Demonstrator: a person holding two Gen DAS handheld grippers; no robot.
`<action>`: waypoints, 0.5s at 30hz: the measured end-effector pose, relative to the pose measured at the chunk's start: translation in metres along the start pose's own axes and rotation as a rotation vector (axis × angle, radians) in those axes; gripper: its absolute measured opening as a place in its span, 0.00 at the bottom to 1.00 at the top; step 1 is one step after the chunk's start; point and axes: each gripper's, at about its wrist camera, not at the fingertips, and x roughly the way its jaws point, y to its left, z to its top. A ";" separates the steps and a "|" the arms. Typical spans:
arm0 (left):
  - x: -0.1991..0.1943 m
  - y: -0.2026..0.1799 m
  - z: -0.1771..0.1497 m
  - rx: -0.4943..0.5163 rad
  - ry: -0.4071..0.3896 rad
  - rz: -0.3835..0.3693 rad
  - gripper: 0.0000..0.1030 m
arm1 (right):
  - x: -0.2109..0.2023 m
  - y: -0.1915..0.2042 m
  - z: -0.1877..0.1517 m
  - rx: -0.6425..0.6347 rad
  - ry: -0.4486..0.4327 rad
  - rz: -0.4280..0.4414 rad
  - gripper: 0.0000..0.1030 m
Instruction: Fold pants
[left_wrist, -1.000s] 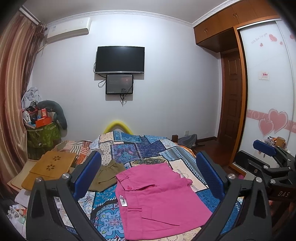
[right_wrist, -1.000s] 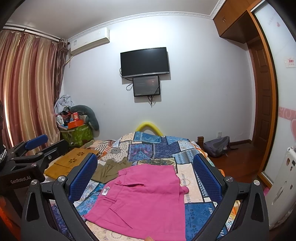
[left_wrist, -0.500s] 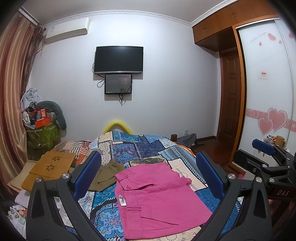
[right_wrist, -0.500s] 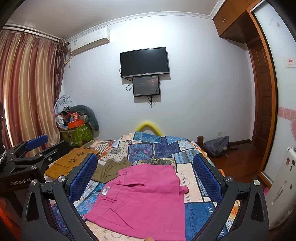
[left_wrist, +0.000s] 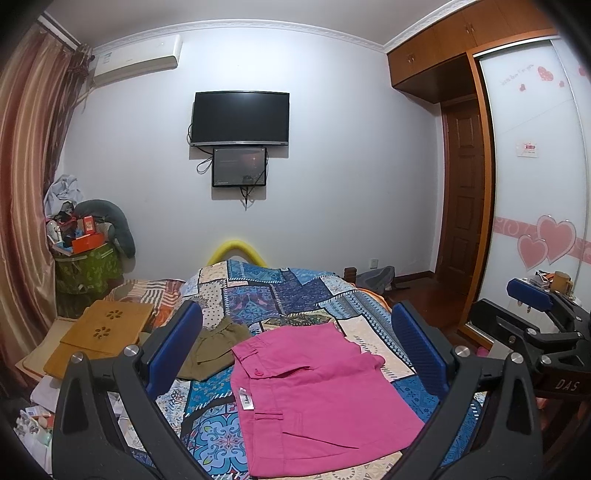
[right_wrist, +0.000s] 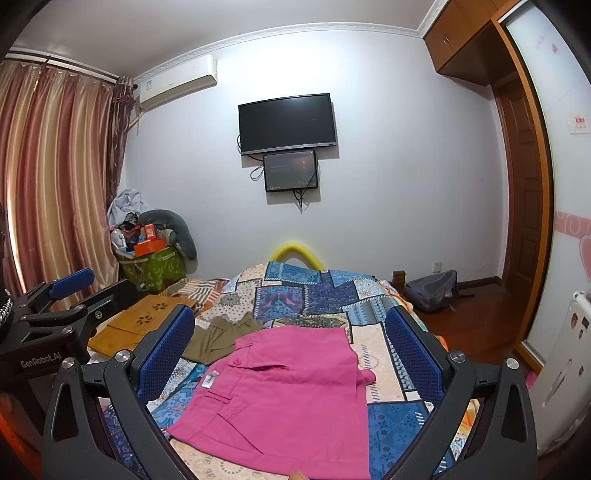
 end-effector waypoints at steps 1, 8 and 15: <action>0.000 0.000 0.000 0.000 -0.001 -0.001 1.00 | 0.000 0.000 0.000 0.001 0.000 0.000 1.00; 0.001 0.001 -0.001 -0.001 -0.002 0.005 1.00 | 0.002 0.000 -0.002 -0.002 0.005 -0.001 1.00; 0.007 0.004 -0.003 -0.003 0.010 0.005 1.00 | 0.005 0.000 -0.004 0.002 0.013 -0.002 1.00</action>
